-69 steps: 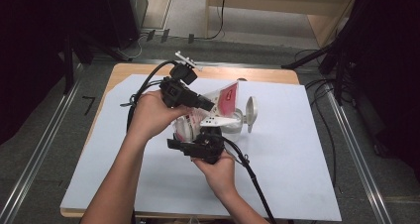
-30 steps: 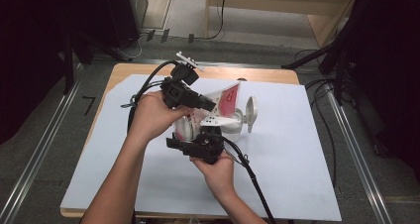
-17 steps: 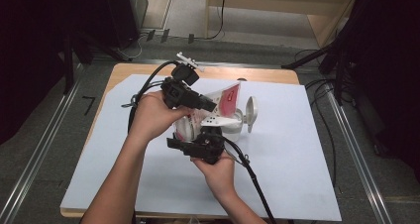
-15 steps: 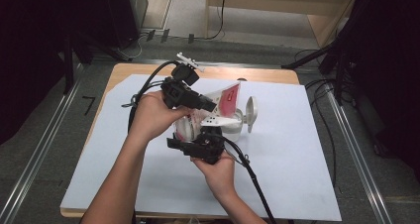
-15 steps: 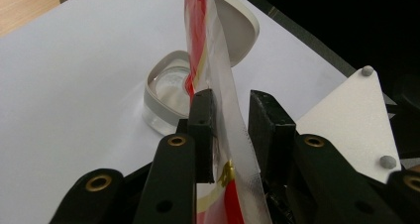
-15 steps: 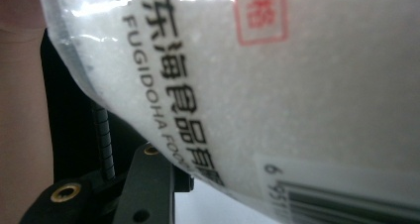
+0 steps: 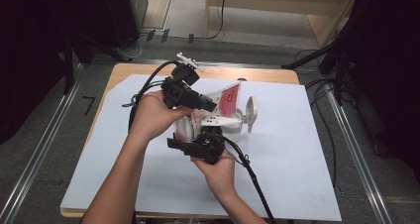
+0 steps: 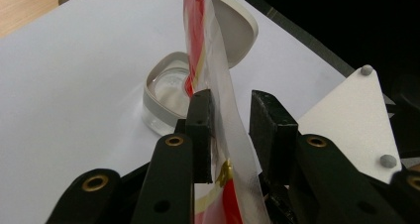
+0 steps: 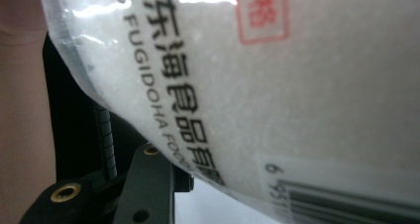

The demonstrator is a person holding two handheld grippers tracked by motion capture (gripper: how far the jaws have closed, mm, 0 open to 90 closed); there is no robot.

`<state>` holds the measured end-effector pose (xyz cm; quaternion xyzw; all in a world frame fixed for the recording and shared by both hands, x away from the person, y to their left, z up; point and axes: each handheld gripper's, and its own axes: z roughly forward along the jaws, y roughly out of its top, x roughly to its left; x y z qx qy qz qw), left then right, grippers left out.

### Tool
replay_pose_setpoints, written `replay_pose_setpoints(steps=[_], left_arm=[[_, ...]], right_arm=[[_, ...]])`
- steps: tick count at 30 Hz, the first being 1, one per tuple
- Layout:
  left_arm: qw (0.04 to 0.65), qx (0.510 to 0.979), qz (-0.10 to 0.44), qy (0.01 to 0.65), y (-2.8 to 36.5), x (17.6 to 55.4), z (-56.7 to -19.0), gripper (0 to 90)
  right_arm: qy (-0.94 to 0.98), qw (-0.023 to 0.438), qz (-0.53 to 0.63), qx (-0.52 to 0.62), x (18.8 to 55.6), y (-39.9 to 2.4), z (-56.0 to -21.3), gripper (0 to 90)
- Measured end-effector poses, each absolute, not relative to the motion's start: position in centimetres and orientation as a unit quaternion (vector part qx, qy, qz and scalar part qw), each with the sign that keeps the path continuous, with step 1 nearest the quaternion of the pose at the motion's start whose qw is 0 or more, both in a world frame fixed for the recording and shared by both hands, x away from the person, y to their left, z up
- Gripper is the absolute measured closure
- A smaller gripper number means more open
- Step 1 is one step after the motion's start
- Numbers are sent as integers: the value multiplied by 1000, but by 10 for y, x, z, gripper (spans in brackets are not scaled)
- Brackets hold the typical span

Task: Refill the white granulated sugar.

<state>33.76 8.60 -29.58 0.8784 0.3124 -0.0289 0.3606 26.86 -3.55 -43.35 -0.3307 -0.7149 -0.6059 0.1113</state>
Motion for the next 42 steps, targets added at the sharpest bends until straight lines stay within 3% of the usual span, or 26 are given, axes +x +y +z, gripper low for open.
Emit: replay_pose_setpoints(steps=[14, 42], left_arm=[[359, 877, -23, 319, 86, 336, -296, 741], [372, 872, -22, 318, 83, 335, -293, 693]], right_arm=[[-735, 72, -594, -318, 265, -32, -432, 620], [-715, 95, -610, -329, 264, -34, -427, 625]])
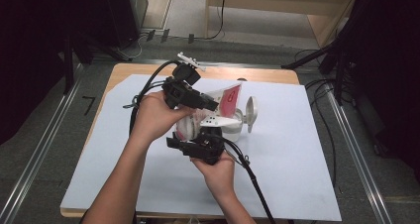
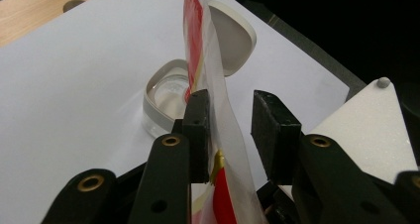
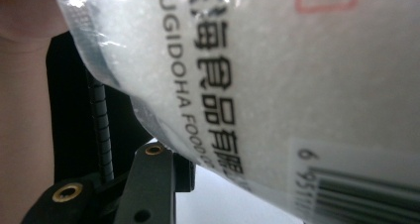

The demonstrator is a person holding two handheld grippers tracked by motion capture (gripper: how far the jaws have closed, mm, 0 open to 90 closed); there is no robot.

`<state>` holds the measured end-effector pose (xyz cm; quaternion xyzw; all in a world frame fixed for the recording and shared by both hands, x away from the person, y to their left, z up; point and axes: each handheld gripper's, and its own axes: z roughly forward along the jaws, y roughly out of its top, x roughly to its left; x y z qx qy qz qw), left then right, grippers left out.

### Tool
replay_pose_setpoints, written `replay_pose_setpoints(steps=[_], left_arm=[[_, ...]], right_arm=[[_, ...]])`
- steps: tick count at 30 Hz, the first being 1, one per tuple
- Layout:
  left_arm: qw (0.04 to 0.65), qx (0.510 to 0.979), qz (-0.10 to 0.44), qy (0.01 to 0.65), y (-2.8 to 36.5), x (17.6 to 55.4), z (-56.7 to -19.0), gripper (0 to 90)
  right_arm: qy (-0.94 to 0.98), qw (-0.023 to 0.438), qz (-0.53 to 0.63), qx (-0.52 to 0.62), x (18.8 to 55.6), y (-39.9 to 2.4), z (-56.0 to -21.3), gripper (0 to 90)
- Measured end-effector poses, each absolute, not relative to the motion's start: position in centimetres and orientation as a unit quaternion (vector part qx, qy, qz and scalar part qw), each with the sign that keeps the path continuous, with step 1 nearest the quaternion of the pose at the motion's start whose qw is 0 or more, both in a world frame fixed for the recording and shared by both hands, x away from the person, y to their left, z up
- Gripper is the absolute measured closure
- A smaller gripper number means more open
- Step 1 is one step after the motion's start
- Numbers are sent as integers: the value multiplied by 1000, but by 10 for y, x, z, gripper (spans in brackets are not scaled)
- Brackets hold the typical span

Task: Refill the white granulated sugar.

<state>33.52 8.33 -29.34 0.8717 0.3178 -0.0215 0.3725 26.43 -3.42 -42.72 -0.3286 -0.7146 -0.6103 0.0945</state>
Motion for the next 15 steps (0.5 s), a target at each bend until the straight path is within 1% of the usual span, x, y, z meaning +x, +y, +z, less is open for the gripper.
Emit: replay_pose_setpoints(steps=[6, 15], left_arm=[[374, 870, -26, 320, 85, 337, -293, 681], [372, 871, -22, 319, 84, 336, -293, 688]], right_arm=[[-712, 104, -612, -330, 266, -34, -426, 625], [-711, 100, -613, -330, 266, -33, -426, 625]])
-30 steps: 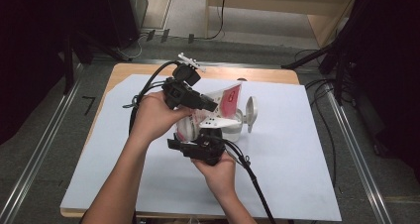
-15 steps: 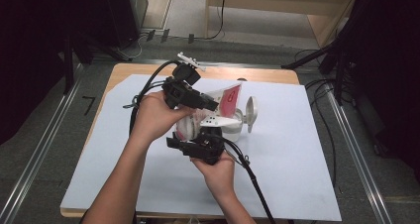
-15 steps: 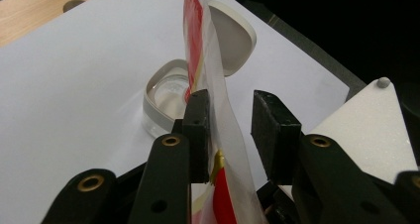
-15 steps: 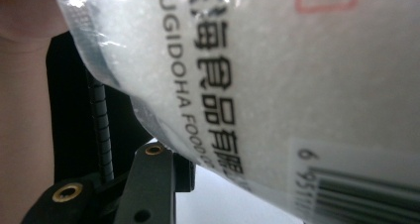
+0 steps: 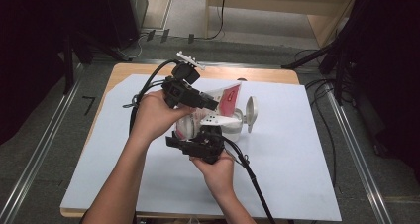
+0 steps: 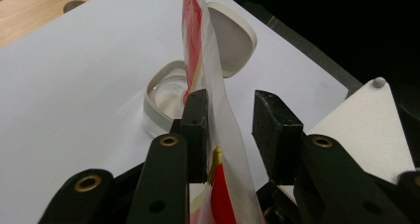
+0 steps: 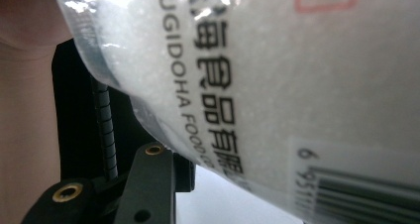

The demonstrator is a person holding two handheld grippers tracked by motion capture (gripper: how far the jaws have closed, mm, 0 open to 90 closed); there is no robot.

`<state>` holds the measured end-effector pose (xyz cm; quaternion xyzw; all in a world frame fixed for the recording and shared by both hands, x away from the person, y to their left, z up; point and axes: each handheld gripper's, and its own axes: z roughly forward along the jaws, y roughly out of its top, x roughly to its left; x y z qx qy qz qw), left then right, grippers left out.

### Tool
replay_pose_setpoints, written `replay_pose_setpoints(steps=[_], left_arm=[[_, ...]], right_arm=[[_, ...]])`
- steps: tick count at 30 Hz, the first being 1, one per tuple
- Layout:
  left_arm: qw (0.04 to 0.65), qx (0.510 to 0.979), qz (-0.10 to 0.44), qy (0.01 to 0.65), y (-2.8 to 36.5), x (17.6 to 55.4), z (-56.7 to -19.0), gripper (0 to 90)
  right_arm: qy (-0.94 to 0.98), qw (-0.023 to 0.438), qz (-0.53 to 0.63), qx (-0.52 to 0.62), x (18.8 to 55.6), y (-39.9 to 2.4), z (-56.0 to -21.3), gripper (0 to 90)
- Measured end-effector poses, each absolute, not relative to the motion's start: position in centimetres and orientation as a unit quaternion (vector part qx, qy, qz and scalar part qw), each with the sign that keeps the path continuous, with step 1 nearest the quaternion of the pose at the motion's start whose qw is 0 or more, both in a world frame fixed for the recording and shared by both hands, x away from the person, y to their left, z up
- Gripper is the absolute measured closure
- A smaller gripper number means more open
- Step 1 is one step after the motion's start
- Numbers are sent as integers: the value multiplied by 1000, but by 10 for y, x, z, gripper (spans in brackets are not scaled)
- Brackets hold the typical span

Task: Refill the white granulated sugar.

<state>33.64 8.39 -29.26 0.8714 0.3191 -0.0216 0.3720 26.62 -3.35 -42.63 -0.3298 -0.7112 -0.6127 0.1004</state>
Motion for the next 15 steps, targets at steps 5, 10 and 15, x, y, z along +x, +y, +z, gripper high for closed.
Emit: replay_pose_setpoints(steps=[5, 10, 15], left_arm=[[377, 869, -21, 320, 84, 337, -292, 689], [377, 869, -21, 320, 84, 338, -291, 690], [374, 870, -23, 320, 85, 339, -292, 690]], right_arm=[[-711, 99, -612, -332, 267, -33, -425, 624], [-712, 101, -612, -329, 268, -34, -424, 624], [-713, 103, -610, -330, 268, -33, -425, 624]])
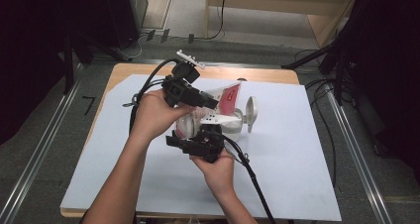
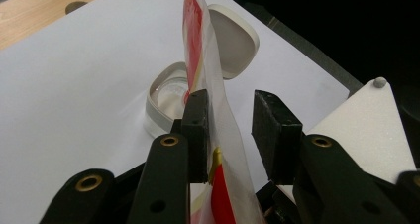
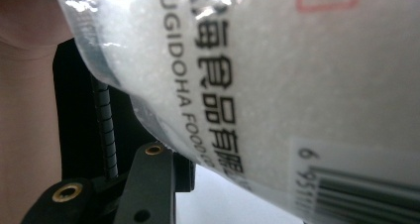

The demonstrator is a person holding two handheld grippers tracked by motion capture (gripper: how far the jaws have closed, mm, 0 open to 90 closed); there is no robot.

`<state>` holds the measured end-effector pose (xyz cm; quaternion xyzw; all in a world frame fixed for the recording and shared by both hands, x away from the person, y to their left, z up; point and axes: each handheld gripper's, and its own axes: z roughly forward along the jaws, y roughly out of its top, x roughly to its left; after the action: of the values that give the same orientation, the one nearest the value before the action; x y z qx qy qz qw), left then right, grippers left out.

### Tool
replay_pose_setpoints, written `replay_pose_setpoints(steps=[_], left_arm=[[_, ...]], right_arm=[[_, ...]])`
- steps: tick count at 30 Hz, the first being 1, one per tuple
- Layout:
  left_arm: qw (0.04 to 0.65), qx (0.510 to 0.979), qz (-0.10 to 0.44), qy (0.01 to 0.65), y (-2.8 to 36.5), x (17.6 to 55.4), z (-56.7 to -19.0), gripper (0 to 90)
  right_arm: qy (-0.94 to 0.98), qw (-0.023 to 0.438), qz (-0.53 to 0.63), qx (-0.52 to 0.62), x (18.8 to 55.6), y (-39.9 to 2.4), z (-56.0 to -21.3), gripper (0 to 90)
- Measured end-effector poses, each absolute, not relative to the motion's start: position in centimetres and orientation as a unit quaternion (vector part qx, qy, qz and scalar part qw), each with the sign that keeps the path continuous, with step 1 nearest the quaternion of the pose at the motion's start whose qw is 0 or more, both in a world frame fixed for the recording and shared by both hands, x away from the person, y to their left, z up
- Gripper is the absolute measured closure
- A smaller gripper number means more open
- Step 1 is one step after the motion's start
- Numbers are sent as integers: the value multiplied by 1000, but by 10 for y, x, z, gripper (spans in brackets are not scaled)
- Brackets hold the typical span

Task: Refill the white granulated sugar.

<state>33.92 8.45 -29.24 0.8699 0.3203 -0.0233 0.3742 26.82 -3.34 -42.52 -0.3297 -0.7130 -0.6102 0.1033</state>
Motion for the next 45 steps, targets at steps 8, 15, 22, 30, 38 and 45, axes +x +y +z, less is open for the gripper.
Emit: replay_pose_setpoints(steps=[8, 15, 22, 30, 38, 45], left_arm=[[375, 869, -22, 322, 83, 338, -292, 691], [380, 869, -24, 316, 83, 339, -291, 688], [374, 872, -22, 315, 82, 339, -292, 692], [379, 869, -22, 317, 83, 337, -291, 701], [375, 873, -21, 312, 80, 337, -292, 694], [376, 873, -19, 311, 79, 337, -292, 694]], right_arm=[[-708, 109, -614, -331, 269, -33, -426, 625], [-712, 107, -610, -330, 269, -35, -423, 625], [-713, 109, -609, -328, 270, -35, -424, 621], [-723, 88, -606, -320, 266, -33, -423, 620], [-711, 98, -612, -331, 267, -33, -425, 632], [-709, 98, -615, -333, 267, -34, -425, 635]])
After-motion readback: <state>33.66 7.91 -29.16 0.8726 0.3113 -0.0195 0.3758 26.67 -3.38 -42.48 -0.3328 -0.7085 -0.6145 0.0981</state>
